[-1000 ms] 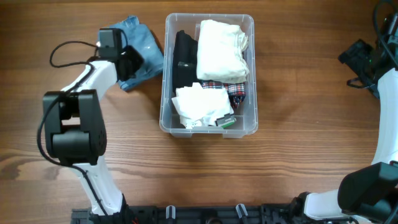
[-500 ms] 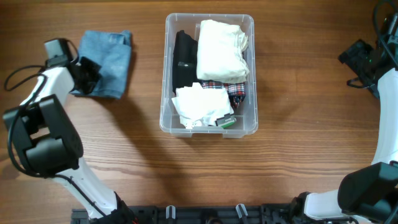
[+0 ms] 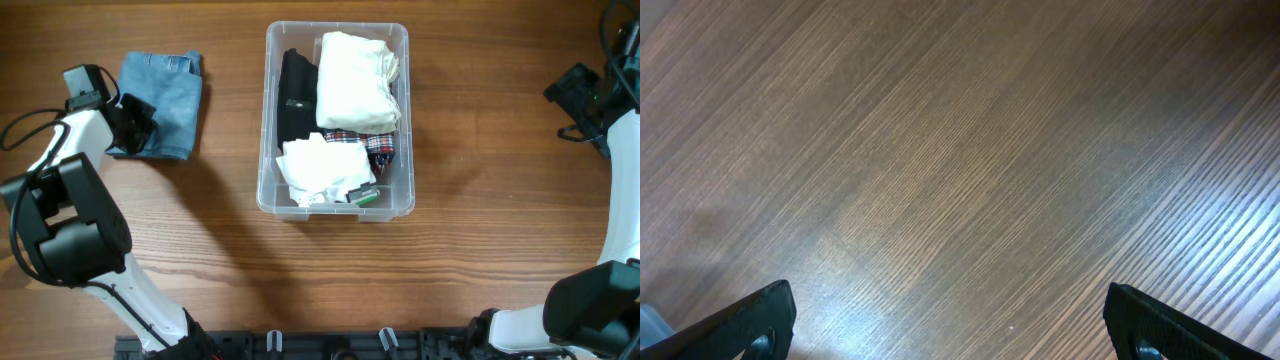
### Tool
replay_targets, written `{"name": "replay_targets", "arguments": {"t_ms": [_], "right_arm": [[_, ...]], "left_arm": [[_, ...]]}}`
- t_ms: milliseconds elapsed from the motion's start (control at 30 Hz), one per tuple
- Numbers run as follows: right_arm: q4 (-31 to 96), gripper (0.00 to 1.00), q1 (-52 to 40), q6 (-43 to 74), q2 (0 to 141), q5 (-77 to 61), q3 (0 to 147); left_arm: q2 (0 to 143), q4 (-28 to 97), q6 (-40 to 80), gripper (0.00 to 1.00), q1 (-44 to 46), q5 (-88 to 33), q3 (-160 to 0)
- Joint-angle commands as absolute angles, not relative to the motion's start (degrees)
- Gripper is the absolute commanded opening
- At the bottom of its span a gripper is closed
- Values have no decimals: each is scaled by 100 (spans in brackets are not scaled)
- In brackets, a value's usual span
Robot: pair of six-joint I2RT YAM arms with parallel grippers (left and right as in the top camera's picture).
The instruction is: Pack container
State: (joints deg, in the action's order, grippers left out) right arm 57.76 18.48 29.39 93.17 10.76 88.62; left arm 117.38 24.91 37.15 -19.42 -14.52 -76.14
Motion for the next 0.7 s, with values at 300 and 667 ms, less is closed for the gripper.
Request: {"name": "replay_targets", "arguments": {"t_ms": [300,667], "right_arm": [[5758,100,1846,3015,9345,1114,8853],[5758,100,1846,3015,9345,1111,8853]], "left_arm": [[10232,2453,3625,4,-1610,-1588,-7170],[9990,1820,1313,69,-2630,-84,-7168]]}}
